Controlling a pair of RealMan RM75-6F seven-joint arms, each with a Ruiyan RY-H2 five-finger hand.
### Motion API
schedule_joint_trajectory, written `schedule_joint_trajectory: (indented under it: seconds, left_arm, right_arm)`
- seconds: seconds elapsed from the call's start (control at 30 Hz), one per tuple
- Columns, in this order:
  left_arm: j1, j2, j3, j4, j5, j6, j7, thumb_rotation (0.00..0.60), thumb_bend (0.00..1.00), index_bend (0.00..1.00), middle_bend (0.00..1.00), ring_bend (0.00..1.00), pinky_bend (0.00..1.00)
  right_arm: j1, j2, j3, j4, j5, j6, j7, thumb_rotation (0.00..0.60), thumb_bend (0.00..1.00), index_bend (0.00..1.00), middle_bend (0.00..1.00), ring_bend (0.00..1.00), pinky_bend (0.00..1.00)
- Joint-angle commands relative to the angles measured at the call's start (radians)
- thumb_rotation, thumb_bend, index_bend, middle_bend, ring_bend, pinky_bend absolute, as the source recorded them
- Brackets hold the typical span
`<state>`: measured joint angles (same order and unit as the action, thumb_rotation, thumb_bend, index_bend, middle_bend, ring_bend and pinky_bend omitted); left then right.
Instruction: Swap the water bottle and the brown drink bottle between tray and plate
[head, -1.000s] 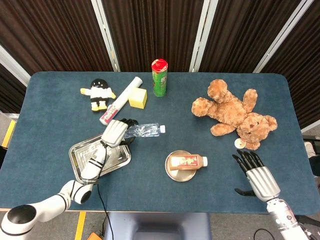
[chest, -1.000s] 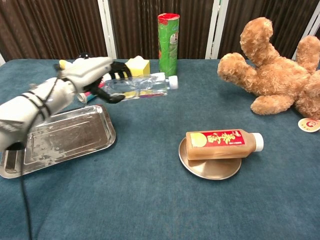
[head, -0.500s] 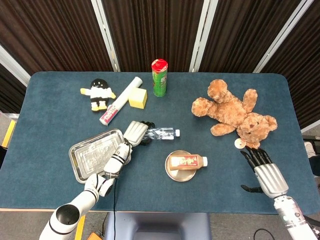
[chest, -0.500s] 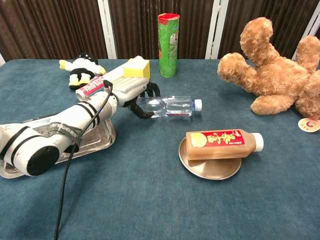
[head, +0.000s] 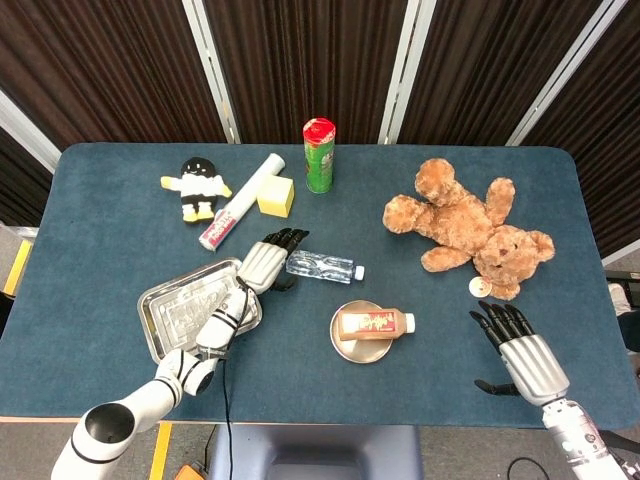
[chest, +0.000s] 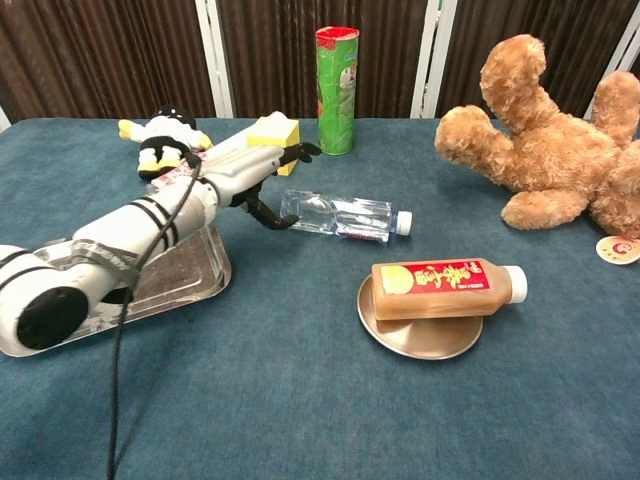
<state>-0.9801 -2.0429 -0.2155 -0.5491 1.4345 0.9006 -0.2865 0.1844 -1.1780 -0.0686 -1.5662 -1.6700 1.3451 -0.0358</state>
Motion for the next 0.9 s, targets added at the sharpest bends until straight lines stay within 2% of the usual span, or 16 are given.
schedule_joint_trajectory:
  seconds: [0.03, 0.13, 0.23, 0.3, 0.43, 0.5, 0.67, 0.9]
  left_arm:
    - [0.208, 0.275, 0.125, -0.407, 0.061, 0.196, 0.137, 0.600, 0.35, 0.00, 0.09, 0.07, 0.18]
    - [0.361, 0.459, 0.227, -0.634, 0.102, 0.351, 0.262, 0.600, 0.35, 0.00, 0.09, 0.05, 0.15]
    - [0.494, 0.566, 0.309, -0.725, 0.130, 0.491, 0.327, 0.600, 0.36, 0.00, 0.09, 0.03, 0.11]
    - [0.581, 0.599, 0.335, -0.754, 0.103, 0.559, 0.340, 0.600, 0.36, 0.00, 0.09, 0.03, 0.11]
    - [0.688, 0.626, 0.356, -0.795, 0.062, 0.629, 0.392, 0.600, 0.36, 0.00, 0.09, 0.03, 0.11]
    - [0.696, 0.655, 0.361, -0.821, 0.079, 0.637, 0.415, 0.600, 0.36, 0.00, 0.08, 0.02, 0.10]
    - [0.718, 0.700, 0.341, -0.856, 0.104, 0.669, 0.365, 0.600, 0.36, 0.00, 0.07, 0.02, 0.10]
    - [0.738, 0.729, 0.317, -0.868, 0.129, 0.680, 0.321, 0.600, 0.36, 0.00, 0.07, 0.01, 0.10]
  right_arm:
    - [0.001, -0.023, -0.009, 0.007, -0.028, 0.013, 0.007, 0.600, 0.16, 0.00, 0.00, 0.00, 0.00]
    - [0.012, -0.073, 0.016, 0.009, -0.029, 0.018, -0.033, 0.600, 0.16, 0.00, 0.00, 0.00, 0.00]
    - [0.047, -0.124, 0.052, -0.008, -0.031, -0.006, -0.114, 0.600, 0.16, 0.00, 0.00, 0.00, 0.00]
    - [0.085, -0.160, 0.079, -0.023, -0.022, -0.051, -0.184, 0.600, 0.17, 0.01, 0.02, 0.00, 0.04]
    - [0.159, -0.253, 0.134, -0.020, 0.053, -0.171, -0.305, 0.600, 0.25, 0.12, 0.13, 0.00, 0.08]
    - [0.189, -0.289, 0.156, -0.029, 0.099, -0.221, -0.339, 0.600, 0.27, 0.17, 0.16, 0.00, 0.08]
    - [0.243, -0.389, 0.196, -0.003, 0.204, -0.293, -0.451, 0.600, 0.31, 0.27, 0.21, 0.03, 0.11]
    - [0.302, -0.503, 0.234, 0.058, 0.361, -0.353, -0.568, 0.600, 0.33, 0.31, 0.24, 0.06, 0.14]
